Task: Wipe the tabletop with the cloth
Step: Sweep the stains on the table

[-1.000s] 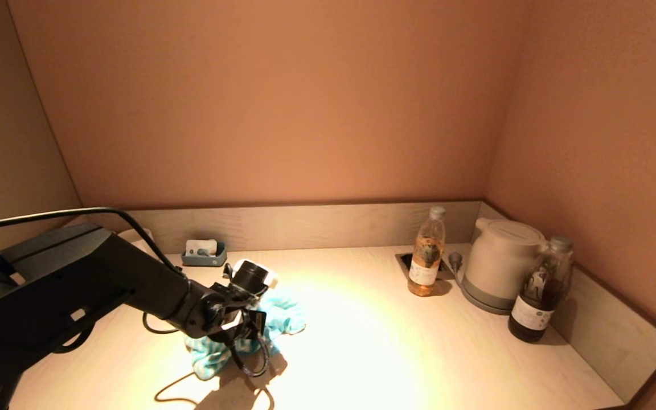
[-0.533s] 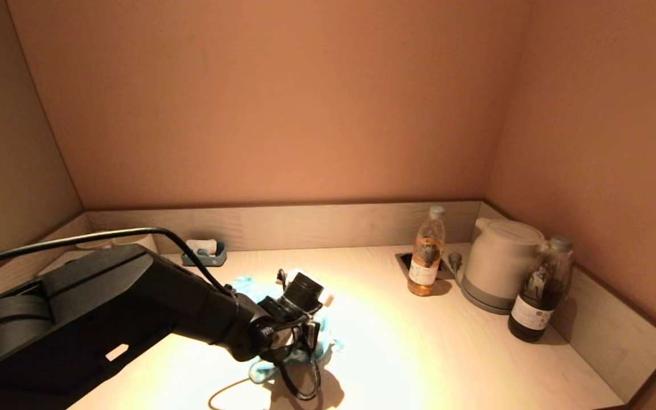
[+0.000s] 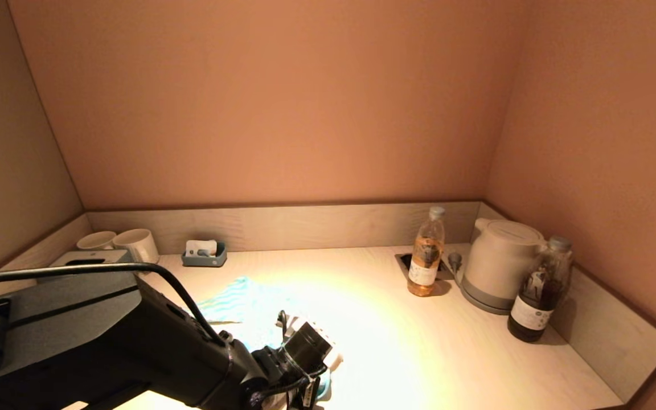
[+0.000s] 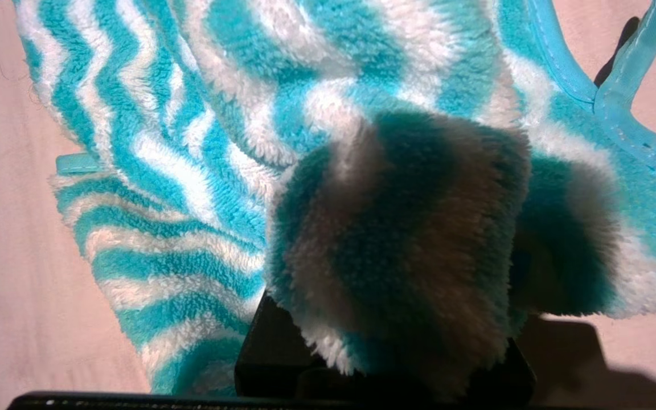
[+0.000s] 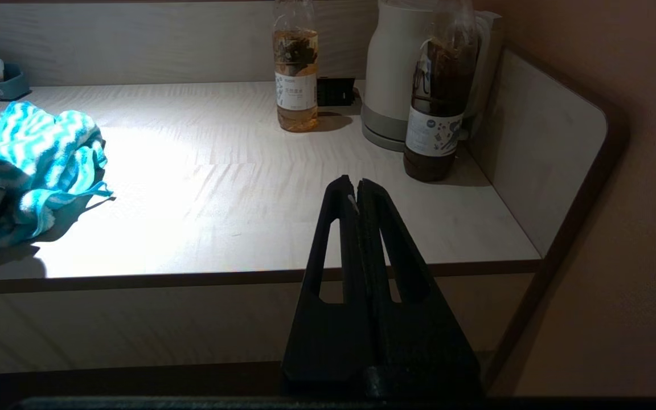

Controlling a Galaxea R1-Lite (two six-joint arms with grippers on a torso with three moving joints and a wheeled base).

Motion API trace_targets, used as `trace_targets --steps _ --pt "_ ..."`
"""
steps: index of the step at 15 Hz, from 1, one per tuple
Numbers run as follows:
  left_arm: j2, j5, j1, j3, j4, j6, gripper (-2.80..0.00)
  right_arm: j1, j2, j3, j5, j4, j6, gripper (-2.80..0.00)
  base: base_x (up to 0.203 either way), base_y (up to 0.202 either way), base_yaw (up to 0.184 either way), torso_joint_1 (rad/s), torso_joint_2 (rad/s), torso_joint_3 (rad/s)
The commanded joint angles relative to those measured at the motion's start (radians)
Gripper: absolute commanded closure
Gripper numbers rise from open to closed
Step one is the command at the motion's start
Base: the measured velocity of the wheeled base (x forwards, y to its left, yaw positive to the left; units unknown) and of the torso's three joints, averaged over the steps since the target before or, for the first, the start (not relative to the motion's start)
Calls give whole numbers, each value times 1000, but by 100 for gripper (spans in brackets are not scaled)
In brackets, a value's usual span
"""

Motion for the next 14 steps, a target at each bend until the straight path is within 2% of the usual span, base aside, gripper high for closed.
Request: trace_targets --steps 1,3,5,10,12,14 --pt "-37 0 12 68 -8 -9 0 0 1 1 0 0 -1 0 0 0 0 0 0 0" --pt "-113 3 39 209 -55 -18 0 0 1 1 0 0 -1 0 0 0 0 0 0 0" --pt "-176 11 82 269 -92 -21 0 0 1 -1 0 0 -1 0 0 0 0 0 0 0" --pt "-300 17 286 290 -95 -11 0 0 1 1 0 0 -1 0 0 0 0 0 0 0" --pt "-354 18 321 266 -93 -5 0 0 1 0 0 0 -1 0 0 0 0 0 0 0" --pt "-431 34 348 241 -94 29 0 0 1 1 0 0 -1 0 0 0 0 0 0 0"
